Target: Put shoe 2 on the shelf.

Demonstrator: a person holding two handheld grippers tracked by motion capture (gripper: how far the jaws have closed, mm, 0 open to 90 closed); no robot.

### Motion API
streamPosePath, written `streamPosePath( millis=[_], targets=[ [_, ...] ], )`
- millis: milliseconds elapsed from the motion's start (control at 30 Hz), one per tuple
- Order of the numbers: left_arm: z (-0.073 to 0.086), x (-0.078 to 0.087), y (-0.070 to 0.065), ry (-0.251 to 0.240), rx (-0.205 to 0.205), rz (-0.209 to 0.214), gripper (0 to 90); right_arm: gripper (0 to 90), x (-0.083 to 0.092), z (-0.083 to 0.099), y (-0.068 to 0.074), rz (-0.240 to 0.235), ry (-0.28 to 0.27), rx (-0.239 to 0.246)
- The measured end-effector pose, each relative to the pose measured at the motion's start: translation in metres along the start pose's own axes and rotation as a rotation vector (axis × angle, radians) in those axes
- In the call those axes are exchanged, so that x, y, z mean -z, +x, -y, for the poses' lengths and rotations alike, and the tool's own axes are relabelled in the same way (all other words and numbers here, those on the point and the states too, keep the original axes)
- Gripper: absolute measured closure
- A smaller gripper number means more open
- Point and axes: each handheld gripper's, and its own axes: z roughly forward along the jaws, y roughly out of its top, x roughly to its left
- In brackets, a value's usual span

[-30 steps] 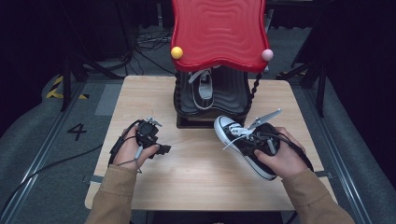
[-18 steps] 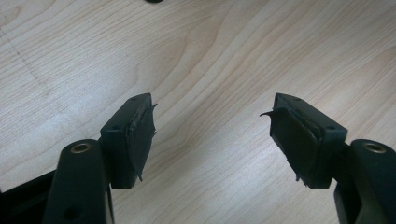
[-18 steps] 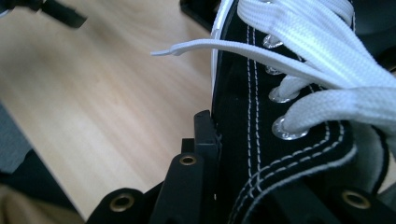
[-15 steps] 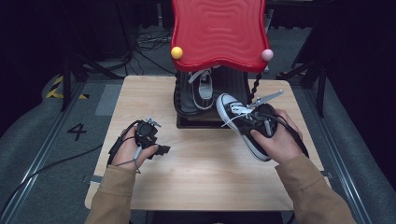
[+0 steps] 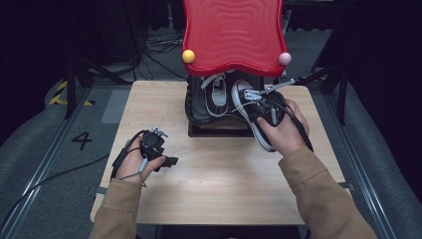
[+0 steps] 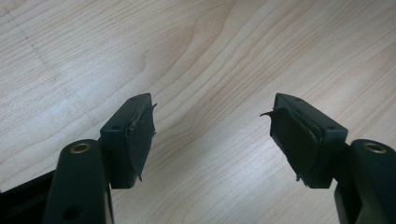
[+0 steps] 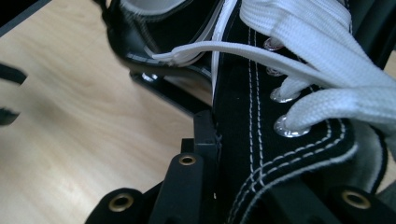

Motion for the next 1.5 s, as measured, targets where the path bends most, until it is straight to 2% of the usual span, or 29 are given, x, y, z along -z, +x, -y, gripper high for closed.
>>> streamPosePath(
  millis=[400, 467, 500, 633, 700, 767, 900, 1100, 1200, 1333, 1500],
  targets=[
    [0.01, 0.005, 0.003, -0.005, 0.021, -0.007, 31.2, 86.9, -0.03, -0.019, -0.003, 0.121, -0.066, -0.009],
    [0.011, 0.006, 0.004, -0.005, 0.023, -0.007, 31.2, 86.9, -0.032, -0.021, -0.004, 0.128, -0.075, -0.004],
    [0.014, 0.006, 0.005, -0.003, 0.032, -0.012, 31.2, 86.9, -0.037, -0.022, -0.003, 0.15, -0.103, 0.006],
    [0.017, 0.007, 0.006, -0.002, 0.039, -0.016, 31.2, 86.9, -0.042, -0.022, -0.003, 0.174, -0.133, 0.03],
    [0.019, 0.009, 0.006, -0.004, 0.043, -0.013, 31.2, 87.0, -0.047, -0.021, -0.002, 0.181, -0.122, 0.041],
    [0.02, 0.01, 0.007, -0.004, 0.042, -0.016, 31.2, 87.4, -0.052, -0.021, -0.003, 0.178, -0.12, 0.038],
    [0.022, 0.01, 0.007, -0.003, 0.049, -0.017, 31.1, 87.5, -0.057, -0.025, -0.004, 0.203, -0.144, 0.036],
    [0.021, 0.005, 0.007, 0.007, 0.045, -0.014, 31.2, 87.4, -0.064, -0.03, 0.0, 0.206, -0.153, 0.024],
    [0.02, 0.004, 0.006, 0.008, 0.042, -0.007, 31.2, 86.9, -0.07, -0.034, 0.001, 0.183, -0.12, 0.002],
    [0.019, 0.005, 0.006, 0.007, 0.036, -0.005, 31.1, 84.4, -0.076, -0.035, -0.001, 0.146, -0.093, 0.005],
    [0.017, 0.004, 0.007, 0.007, 0.029, -0.001, 31.0, 69.3, -0.075, -0.032, -0.002, 0.077, -0.101, 0.028]
  ],
)
